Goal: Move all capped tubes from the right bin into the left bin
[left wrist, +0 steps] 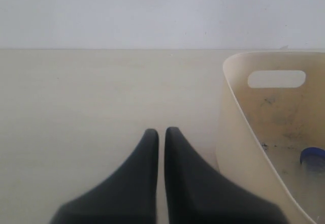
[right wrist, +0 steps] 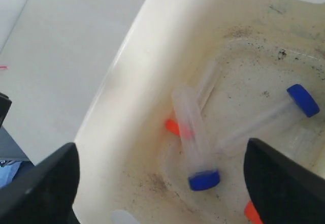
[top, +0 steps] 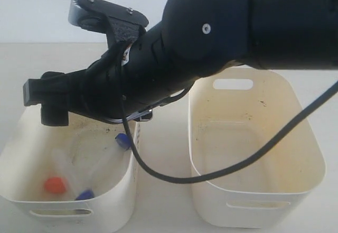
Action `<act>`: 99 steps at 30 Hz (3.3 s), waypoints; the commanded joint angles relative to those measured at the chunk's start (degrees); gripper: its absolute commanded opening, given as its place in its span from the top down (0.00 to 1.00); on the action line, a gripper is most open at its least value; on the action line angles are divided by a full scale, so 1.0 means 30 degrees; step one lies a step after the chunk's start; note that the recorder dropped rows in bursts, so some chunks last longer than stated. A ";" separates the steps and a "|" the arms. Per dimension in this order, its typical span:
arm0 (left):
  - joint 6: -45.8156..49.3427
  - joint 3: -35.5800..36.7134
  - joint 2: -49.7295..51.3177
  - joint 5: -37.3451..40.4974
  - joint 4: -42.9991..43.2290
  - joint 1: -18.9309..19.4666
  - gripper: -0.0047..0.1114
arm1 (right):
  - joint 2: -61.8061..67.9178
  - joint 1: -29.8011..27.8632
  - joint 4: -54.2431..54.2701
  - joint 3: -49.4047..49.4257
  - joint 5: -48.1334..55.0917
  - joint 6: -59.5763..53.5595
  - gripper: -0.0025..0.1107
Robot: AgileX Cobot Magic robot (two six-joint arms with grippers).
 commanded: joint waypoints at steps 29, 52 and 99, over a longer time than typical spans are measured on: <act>-0.0041 0.0051 -0.0075 0.0042 -0.0169 -0.0044 0.92 | -0.2097 0.0027 -0.2470 -0.0062 0.1047 -0.0513 0.98; -0.0041 0.0051 -0.0075 0.0042 -0.0169 -0.0044 0.92 | -0.1457 0.0027 -0.8322 -0.0062 0.0925 -0.1539 0.98; -0.0041 0.0051 -0.0075 0.0042 -0.0169 -0.0044 0.92 | -1.7207 -1.4527 -0.4878 0.9040 0.1755 0.1199 0.98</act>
